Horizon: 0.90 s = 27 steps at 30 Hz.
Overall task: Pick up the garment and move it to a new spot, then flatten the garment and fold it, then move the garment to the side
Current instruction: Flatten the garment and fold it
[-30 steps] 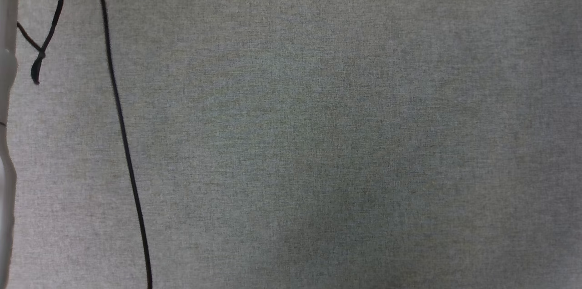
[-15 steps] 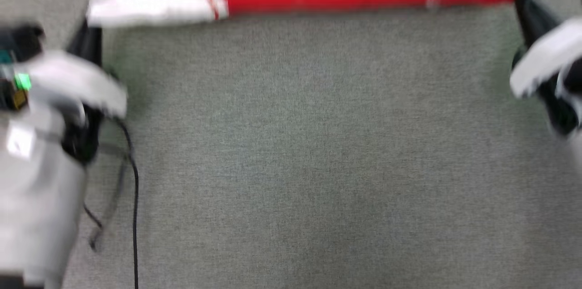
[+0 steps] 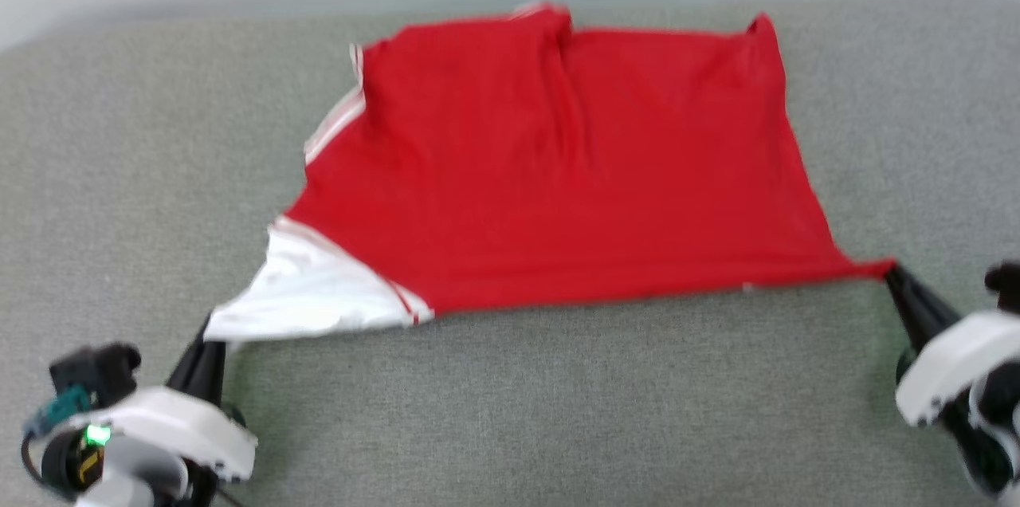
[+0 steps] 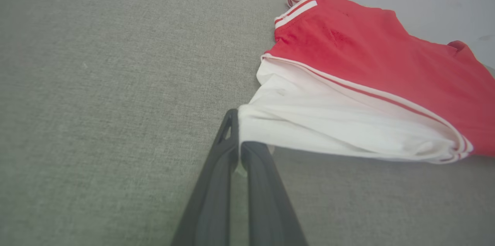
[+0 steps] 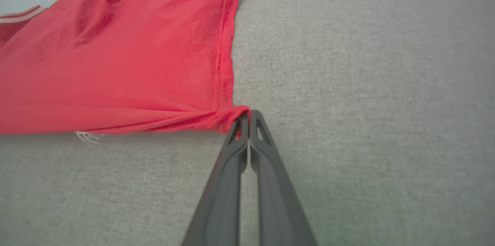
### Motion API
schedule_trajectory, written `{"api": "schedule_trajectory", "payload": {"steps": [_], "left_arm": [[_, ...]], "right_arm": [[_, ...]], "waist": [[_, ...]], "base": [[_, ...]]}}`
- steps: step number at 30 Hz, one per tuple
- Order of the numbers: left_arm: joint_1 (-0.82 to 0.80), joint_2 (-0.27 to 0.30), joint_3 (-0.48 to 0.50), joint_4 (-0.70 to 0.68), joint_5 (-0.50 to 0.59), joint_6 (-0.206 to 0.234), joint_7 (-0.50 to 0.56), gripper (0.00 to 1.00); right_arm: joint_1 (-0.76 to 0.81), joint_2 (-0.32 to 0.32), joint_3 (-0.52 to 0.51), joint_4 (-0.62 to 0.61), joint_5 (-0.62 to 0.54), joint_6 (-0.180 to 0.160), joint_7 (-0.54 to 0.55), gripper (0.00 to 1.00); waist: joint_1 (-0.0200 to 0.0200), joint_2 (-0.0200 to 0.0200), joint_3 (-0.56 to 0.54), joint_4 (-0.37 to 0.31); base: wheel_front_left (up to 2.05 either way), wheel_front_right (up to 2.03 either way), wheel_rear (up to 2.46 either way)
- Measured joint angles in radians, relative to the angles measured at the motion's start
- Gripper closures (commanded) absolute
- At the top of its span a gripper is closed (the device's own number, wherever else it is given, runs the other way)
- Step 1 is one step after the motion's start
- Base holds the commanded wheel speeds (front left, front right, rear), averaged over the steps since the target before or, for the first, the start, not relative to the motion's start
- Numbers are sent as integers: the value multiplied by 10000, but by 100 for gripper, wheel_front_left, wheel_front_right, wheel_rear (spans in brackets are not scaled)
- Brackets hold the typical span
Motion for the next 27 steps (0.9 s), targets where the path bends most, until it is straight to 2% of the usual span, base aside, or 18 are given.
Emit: {"api": "schedule_trajectory", "payload": {"steps": [6,16,22,27], "left_arm": [[1947,54,130,-1427,-341,765,489,100],[4383,153,215,-2905,-773,1599,1057,100],[4778,282,351,-3967,-826,1831,1099,100],[3796,566,132,-4464,-374,1831,1377,100]], "right_arm": [[2383,593,-1279,-1285,-731,2,813,100],[5291,2318,-3338,-3457,-2073,-13,2121,100],[5788,2700,-3910,-4869,-2654,-42,2938,100],[5285,2665,-3818,-5591,-2892,-58,3831,100]], "waist": [[-1,0,-852,57],[0,0,-1543,122],[2,0,-1605,150],[3,0,-1445,116]], "base": [[0,0,0],[0,0,0],[0,0,0],[0,0,0]]}}
